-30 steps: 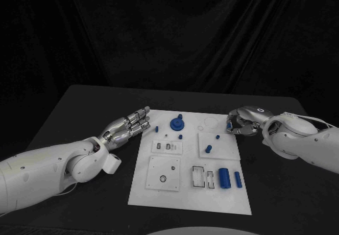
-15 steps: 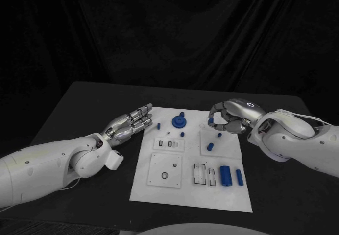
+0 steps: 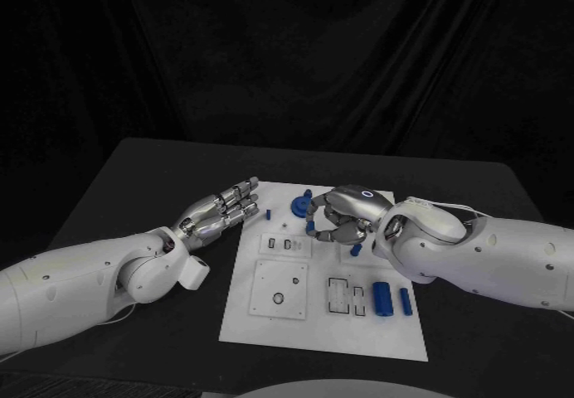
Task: Assemble the parts on the task board
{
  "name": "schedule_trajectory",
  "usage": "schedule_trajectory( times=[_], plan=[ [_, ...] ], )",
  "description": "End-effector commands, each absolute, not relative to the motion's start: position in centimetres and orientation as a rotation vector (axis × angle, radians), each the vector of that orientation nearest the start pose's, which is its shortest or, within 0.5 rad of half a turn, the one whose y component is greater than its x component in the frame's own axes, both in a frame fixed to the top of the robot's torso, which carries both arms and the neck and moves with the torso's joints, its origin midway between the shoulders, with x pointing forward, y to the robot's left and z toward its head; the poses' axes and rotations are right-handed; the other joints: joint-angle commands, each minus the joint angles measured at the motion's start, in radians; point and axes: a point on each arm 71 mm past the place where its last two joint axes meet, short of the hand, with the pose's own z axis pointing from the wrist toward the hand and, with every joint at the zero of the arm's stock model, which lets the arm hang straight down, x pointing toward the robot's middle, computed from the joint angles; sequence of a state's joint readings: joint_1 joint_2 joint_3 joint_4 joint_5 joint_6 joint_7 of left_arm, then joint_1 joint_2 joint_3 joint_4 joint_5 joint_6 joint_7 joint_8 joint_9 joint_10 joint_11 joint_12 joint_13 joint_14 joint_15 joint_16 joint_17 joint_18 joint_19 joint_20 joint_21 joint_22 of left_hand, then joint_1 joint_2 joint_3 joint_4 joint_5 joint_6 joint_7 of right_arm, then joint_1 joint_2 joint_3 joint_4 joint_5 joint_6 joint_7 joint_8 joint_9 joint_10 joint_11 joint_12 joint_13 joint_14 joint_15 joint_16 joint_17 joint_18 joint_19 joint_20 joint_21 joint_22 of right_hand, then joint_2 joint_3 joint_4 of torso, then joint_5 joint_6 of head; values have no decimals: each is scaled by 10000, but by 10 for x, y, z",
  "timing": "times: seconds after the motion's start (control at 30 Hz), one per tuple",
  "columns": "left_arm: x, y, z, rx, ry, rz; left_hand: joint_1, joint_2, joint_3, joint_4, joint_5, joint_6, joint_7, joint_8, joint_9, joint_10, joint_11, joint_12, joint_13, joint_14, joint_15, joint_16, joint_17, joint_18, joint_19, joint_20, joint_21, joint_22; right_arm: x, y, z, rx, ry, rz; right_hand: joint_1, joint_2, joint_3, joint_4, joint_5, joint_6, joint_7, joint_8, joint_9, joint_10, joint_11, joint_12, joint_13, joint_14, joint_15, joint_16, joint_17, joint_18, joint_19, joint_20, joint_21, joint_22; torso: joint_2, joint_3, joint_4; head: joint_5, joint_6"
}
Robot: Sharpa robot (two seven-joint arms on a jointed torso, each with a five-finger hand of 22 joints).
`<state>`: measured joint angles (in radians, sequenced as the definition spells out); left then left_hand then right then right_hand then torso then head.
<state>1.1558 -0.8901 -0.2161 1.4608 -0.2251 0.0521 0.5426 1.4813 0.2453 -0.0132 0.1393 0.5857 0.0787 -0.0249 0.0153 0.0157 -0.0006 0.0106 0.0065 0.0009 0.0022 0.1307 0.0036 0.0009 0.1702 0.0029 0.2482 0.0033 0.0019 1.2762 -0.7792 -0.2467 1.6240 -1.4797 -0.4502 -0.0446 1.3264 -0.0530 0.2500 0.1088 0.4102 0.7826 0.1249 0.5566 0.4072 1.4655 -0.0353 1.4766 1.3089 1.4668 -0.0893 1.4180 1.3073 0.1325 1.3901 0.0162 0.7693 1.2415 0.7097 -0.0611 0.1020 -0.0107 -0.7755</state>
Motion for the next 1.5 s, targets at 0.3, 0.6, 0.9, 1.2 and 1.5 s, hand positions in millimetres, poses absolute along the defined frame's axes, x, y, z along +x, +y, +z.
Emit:
schedule_trajectory(
  times=[0.3, 0.6, 0.9, 1.2, 1.5],
  plan=[
    [448, 228, -251, -8211, 17121, -17433, -69, 52, 57, -15, -2, 13, 73, 59, 13, 6, 57, -65, -9, -22, 82, -36, -9, 95, 17, 93, 2, 12, 444, -123, -231, -3882, 17332, 7423, 11, -147, -1, -82, -76, 827, -746, -132, 171, 640, 58, -66, 1650, 647, -29, -45, 265, 44, 33, 24, -143, -31, -3, 2, 14, 23, -103],
    [449, 228, -251, -8206, 17138, -17444, -69, 52, 57, -15, -2, 13, 73, 59, 13, 6, 57, -65, -9, -22, 82, -36, -9, 95, 17, 93, 2, 12, 446, -121, -237, -3916, 17557, 7259, 26, -172, 5, -120, -129, 844, -734, -222, 153, 630, 66, -86, 1633, 643, -25, -51, 248, 48, 26, 24, -180, -33, -11, -2, 25, 11, -156],
    [449, 227, -252, -8208, 17166, -17450, -69, 52, 57, -15, -2, 13, 73, 59, 13, 6, 57, -65, -9, -22, 82, -36, -9, 95, 17, 93, 2, 12, 447, -121, -239, -3919, 17627, 7202, 77, -177, 45, -194, -31, 862, -707, -353, 132, 625, 84, -95, 1627, 638, -14, -63, 219, 50, 20, 28, -221, -28, -6, 4, 23, -2, -123],
    [449, 227, -252, -8212, 17216, -17471, -78, 47, 70, -30, -1, 7, 78, 58, 12, 6, 70, -65, -9, -22, 92, -36, -9, 95, 17, 102, 2, 12, 445, -121, -236, -3946, 17327, 7343, 110, -199, 82, -282, 208, 941, -689, -471, 138, 618, 101, -111, 1613, 636, -1, -64, 198, 51, 21, 36, -247, -8, -8, 1, 9, 35, -106],
    [449, 227, -252, -8223, 17251, -17467, -78, 47, 70, -30, -1, 7, 78, 58, 12, 6, 70, -65, -9, -22, 92, -36, -9, 95, 17, 102, 2, 12, 444, -122, -233, -4140, 16810, 7275, 104, -219, 95, -324, 417, 990, -686, -518, 161, 619, 104, -109, 1616, 637, 1, -57, 195, 51, 26, 39, -248, 11, -15, 2, 14, 51, -65]
  ],
)
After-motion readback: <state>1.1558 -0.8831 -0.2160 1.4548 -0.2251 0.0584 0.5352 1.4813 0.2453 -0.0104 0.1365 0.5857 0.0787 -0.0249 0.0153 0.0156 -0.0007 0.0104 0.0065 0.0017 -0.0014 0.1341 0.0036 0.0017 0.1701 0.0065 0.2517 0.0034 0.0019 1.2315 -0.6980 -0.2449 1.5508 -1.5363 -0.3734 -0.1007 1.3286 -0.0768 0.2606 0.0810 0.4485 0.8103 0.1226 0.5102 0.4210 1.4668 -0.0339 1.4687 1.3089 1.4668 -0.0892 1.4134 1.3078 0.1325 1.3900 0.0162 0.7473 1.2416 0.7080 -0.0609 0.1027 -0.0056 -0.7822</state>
